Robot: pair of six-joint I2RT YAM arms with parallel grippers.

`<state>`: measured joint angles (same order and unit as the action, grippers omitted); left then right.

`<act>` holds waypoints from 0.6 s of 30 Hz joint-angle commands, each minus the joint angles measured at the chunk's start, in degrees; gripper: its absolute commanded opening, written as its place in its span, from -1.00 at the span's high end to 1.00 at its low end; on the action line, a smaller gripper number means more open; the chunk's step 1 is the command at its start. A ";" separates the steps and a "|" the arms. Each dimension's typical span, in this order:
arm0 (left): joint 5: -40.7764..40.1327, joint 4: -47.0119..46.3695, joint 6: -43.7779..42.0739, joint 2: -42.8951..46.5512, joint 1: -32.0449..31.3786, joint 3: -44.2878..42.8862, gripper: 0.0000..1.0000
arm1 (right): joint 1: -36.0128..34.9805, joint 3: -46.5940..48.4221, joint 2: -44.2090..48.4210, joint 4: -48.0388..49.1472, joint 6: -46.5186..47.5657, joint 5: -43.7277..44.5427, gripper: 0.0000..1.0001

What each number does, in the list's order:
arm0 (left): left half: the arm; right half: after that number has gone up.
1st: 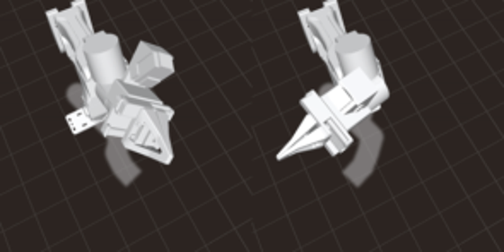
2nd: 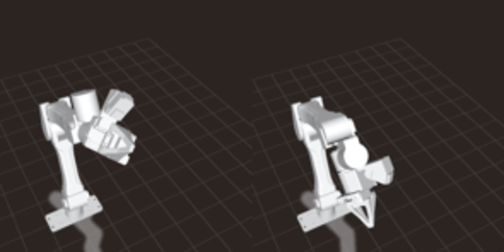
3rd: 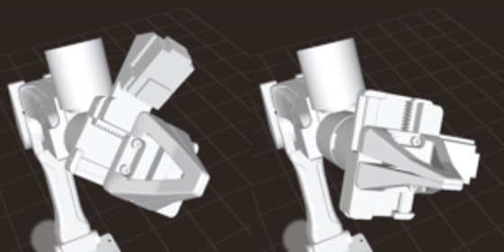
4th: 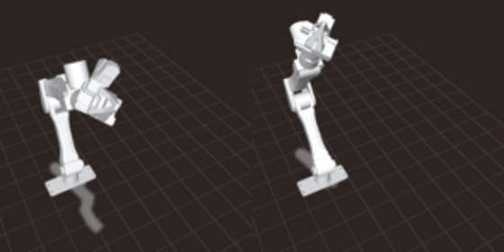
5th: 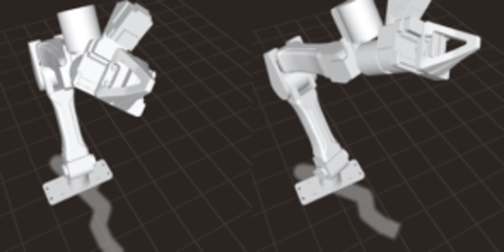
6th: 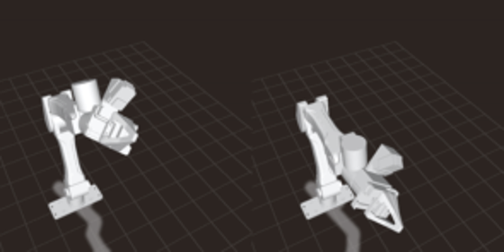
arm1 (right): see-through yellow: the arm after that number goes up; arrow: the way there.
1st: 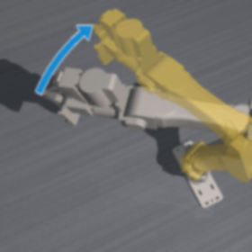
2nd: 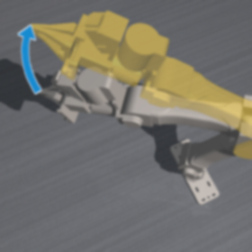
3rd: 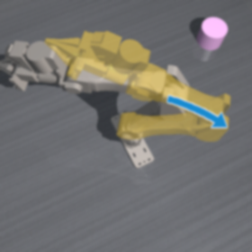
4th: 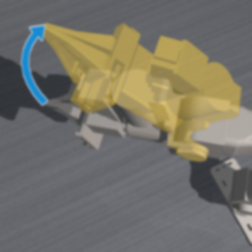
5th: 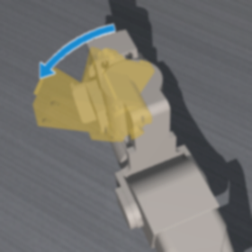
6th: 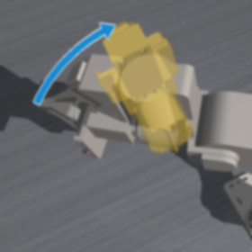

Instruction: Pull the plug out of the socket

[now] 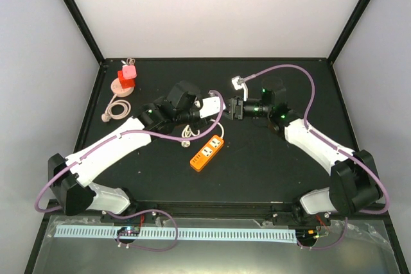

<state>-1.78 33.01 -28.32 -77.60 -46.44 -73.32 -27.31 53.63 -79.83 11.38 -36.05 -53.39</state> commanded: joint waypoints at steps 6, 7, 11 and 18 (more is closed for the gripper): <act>0.15 -0.37 1.03 1.01 0.28 0.62 0.79 | -0.31 -0.79 1.55 1.51 0.53 -0.47 0.02; 0.18 -0.33 1.06 1.24 0.41 1.05 0.82 | -0.21 -0.50 1.73 0.42 1.47 0.10 -0.13; 0.49 0.19 1.31 2.76 1.91 4.19 0.90 | -0.07 1.59 2.22 -4.83 7.24 0.84 -0.50; 3.28 3.86 1.35 7.10 8.33 10.45 0.88 | -0.02 6.62 1.42 -19.07 22.41 0.54 -0.75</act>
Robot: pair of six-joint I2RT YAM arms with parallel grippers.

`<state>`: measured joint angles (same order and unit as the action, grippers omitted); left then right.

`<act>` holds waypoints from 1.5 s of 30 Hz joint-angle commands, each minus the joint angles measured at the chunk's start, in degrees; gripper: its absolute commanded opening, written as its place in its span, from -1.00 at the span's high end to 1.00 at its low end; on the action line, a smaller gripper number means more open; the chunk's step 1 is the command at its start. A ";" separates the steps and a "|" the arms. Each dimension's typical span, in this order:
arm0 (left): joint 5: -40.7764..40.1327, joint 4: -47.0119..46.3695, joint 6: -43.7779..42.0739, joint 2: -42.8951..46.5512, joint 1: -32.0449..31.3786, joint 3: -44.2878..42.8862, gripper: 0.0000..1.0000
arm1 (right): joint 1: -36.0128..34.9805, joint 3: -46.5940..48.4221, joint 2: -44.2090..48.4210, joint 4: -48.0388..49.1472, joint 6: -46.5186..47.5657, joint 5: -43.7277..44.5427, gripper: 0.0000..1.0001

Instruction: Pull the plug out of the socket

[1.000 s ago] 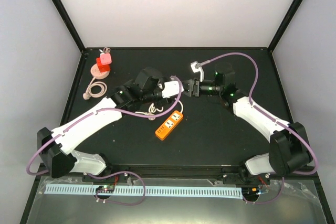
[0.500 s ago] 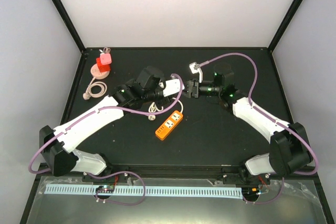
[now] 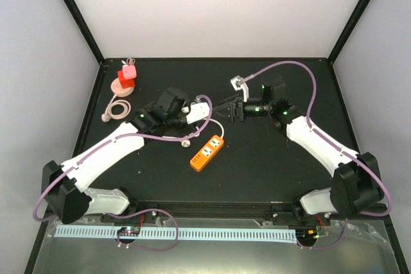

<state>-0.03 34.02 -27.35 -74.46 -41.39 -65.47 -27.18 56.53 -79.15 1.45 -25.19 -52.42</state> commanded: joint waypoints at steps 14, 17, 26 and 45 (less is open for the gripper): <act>8.05 12.35 -5.76 11.14 21.27 13.66 0.82 | -3.25 12.75 -10.61 -31.03 32.21 12.12 -0.71; 8.14 13.71 -7.77 12.07 25.07 16.35 0.82 | -5.07 13.24 -11.81 -31.19 32.86 14.83 -0.70; 6.00 15.53 -15.09 12.30 38.39 22.56 0.81 | -9.26 14.54 -14.65 -33.18 35.83 18.11 -0.69; 5.24 6.54 -26.29 1.42 60.63 28.44 0.78 | -15.15 16.85 -18.90 -33.25 35.98 22.34 -0.64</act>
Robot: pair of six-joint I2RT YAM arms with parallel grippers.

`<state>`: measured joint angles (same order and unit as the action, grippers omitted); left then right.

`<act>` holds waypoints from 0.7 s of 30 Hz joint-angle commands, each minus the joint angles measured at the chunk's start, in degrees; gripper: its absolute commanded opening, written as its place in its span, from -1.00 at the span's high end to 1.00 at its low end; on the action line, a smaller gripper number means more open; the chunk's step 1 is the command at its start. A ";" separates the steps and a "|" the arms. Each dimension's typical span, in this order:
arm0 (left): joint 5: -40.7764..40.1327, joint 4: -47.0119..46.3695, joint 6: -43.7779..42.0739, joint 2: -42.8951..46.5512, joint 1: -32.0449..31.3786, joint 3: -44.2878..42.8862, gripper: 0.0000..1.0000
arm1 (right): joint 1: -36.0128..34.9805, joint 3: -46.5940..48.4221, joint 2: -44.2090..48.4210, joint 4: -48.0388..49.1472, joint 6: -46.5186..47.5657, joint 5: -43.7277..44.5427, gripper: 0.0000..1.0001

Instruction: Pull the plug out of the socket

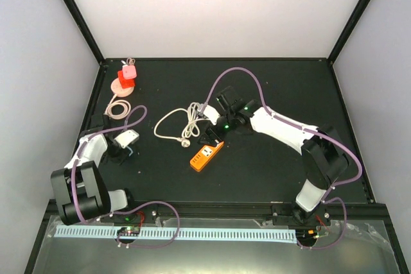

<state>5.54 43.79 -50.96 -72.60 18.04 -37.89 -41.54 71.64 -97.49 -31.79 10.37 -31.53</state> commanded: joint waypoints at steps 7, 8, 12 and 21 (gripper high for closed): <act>-0.28 -4.40 -2.96 -0.44 1.91 1.59 0.56 | -0.95 2.22 -1.92 0.50 -0.03 1.93 -0.64; -0.29 -4.37 -3.04 -1.71 1.95 1.47 0.53 | -1.12 2.39 -2.27 0.51 -0.08 1.92 -0.64; -0.15 -4.43 -2.71 -3.11 1.91 1.46 0.39 | -2.11 3.51 -3.83 -0.06 0.07 2.42 -0.63; 1.61 -1.91 -2.36 0.54 1.91 1.16 -0.15 | -4.26 4.73 -5.33 -0.19 0.44 5.39 -0.62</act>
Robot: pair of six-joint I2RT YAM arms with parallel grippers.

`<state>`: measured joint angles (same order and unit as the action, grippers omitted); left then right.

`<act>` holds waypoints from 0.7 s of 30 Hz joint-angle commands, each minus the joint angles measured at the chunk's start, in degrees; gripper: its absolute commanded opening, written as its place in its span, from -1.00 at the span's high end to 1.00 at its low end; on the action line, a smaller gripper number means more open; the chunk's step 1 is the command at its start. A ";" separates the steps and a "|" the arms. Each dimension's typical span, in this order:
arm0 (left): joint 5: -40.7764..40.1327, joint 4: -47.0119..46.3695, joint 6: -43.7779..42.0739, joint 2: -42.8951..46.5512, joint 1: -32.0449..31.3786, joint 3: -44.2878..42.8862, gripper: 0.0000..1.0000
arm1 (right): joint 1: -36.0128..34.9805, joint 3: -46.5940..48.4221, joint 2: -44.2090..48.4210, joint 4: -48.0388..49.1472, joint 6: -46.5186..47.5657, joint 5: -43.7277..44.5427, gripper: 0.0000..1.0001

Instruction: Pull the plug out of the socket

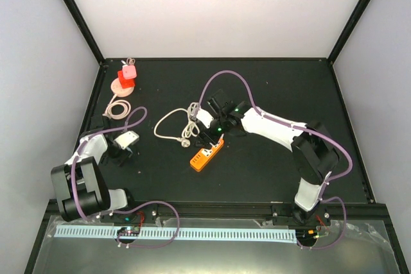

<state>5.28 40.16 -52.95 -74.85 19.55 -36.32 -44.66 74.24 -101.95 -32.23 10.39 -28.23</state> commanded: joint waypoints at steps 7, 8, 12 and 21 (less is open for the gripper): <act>3.28 5.28 0.20 6.86 0.40 -1.38 -0.57 | -2.85 4.90 -4.24 0.13 0.12 6.76 -0.62; 3.66 5.96 0.21 7.84 0.40 -1.77 -0.80 | -2.82 5.35 -4.71 -0.07 0.05 7.36 -0.62; 5.28 8.13 0.16 11.31 0.40 -3.33 -0.97 | -2.80 7.61 -7.03 -1.94 -0.52 8.40 -0.62; 6.67 10.52 -1.64 14.75 0.40 -5.17 -0.97 | -1.30 8.38 -9.20 -2.36 -1.04 11.46 -0.62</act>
<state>9.37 47.62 -52.80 -61.39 19.55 -39.09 -47.09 81.12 -110.28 -34.04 10.07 -19.22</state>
